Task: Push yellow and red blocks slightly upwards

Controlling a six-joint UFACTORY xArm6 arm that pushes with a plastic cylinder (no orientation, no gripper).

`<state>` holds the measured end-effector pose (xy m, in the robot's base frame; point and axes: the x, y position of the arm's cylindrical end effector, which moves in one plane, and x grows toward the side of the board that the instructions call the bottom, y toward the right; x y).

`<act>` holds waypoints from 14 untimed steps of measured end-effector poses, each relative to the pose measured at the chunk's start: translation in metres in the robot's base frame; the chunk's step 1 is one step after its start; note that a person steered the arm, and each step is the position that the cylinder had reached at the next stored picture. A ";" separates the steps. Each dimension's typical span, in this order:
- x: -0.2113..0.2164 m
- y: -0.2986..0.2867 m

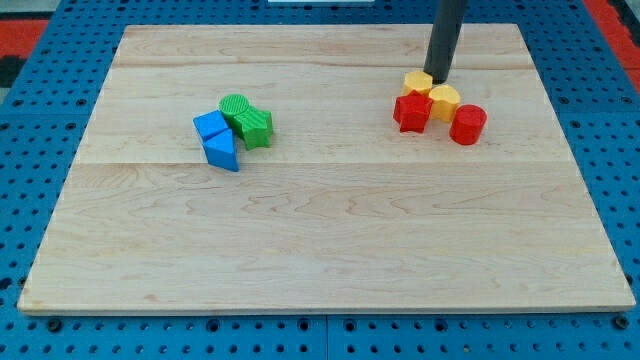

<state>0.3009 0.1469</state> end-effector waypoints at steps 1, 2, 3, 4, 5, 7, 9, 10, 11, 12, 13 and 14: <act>0.000 0.043; 0.026 0.068; 0.064 0.067; 0.078 0.050; 0.070 -0.009; 0.034 -0.024; 0.071 0.010; 0.125 0.018; 0.132 -0.010; 0.115 -0.060; 0.108 -0.061; 0.111 -0.052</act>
<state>0.4123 0.0948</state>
